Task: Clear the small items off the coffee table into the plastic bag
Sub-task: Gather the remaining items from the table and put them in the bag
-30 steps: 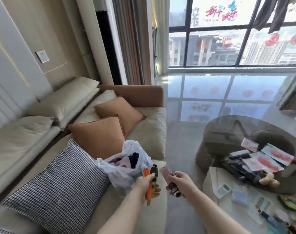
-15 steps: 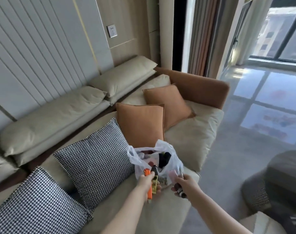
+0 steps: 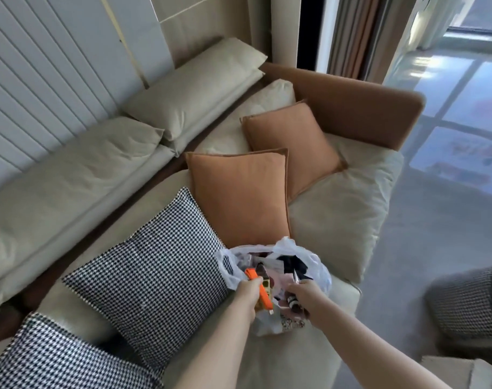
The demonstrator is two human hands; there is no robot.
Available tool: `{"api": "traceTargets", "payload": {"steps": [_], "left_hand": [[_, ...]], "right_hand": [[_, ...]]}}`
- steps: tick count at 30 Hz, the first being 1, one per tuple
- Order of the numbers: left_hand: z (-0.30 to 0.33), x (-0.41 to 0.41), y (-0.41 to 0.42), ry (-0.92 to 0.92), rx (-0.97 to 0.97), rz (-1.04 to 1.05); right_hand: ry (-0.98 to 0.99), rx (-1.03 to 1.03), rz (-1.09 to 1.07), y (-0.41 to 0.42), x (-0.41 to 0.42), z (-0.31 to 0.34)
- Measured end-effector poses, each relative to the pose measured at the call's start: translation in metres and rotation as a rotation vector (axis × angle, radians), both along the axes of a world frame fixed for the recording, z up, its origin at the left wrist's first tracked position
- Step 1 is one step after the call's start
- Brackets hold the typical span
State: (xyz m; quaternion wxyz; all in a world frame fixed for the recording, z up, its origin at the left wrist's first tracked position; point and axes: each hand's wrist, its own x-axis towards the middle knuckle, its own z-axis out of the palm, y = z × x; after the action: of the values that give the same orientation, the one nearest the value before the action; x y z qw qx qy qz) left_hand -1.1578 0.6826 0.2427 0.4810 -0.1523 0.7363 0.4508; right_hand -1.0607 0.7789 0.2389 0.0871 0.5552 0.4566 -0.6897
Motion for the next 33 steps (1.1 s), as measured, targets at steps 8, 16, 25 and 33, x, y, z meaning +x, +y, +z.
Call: {"api": "traceTargets", "payload": {"steps": [8, 16, 25, 33], "left_hand": [[-0.070, -0.051, 0.046, -0.111, -0.077, -0.070], [-0.091, -0.043, 0.056, -0.183, -0.021, -0.038], [-0.043, -0.009, 0.032, -0.009, -0.029, -0.179], [0.022, 0.064, -0.005, 0.195, -0.041, -0.409]], "right_hand": [[-0.213, 0.138, 0.057, 0.029, -0.051, -0.053], [-0.305, 0.162, 0.025, 0.049, -0.040, -0.060], [-0.182, 0.203, 0.173, 0.035, -0.016, -0.021], [-0.048, 0.299, 0.305, 0.005, 0.060, 0.027]]}}
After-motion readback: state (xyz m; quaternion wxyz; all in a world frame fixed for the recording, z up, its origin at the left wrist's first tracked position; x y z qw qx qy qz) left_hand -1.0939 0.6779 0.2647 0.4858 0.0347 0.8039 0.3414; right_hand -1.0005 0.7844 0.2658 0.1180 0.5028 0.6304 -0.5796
